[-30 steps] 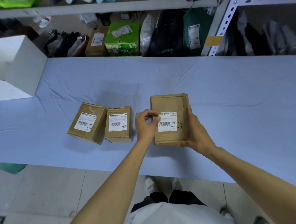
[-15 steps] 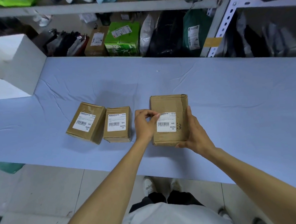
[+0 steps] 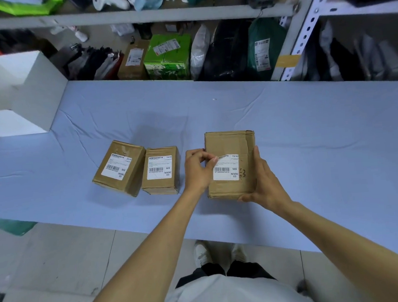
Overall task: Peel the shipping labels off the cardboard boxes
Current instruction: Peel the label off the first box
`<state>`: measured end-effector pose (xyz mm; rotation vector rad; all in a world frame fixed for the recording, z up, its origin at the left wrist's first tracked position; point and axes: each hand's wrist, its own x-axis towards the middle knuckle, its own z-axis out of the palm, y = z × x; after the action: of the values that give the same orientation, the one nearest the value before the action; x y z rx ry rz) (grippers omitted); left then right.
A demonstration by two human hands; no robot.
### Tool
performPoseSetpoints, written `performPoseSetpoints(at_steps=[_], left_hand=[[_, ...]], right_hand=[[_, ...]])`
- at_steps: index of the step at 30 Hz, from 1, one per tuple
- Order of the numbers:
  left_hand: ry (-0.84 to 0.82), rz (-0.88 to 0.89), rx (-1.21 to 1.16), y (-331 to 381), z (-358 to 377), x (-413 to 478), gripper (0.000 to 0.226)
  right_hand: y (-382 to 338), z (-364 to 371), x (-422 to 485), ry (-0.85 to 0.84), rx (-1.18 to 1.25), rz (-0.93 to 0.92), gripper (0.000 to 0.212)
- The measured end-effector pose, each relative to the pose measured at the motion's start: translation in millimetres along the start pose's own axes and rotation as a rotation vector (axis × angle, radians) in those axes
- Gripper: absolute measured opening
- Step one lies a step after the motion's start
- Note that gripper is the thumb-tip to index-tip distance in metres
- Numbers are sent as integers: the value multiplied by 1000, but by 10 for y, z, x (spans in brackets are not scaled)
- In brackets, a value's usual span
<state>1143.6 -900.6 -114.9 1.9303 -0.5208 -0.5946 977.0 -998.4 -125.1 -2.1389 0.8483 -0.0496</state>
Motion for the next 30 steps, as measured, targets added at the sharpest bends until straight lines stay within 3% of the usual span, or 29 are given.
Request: performPoseSetpoints(at_steps=[7, 19, 30], left_hand=[[-74, 2, -49, -57, -103, -43, 25], [82, 21, 37, 8, 38, -21, 9], [32, -13, 50, 38, 65, -21, 11]], right_hand=[[9, -17, 20, -7, 19, 4, 146], [15, -17, 27, -13, 7, 5, 145], [-8, -24, 24, -19, -6, 11, 146]])
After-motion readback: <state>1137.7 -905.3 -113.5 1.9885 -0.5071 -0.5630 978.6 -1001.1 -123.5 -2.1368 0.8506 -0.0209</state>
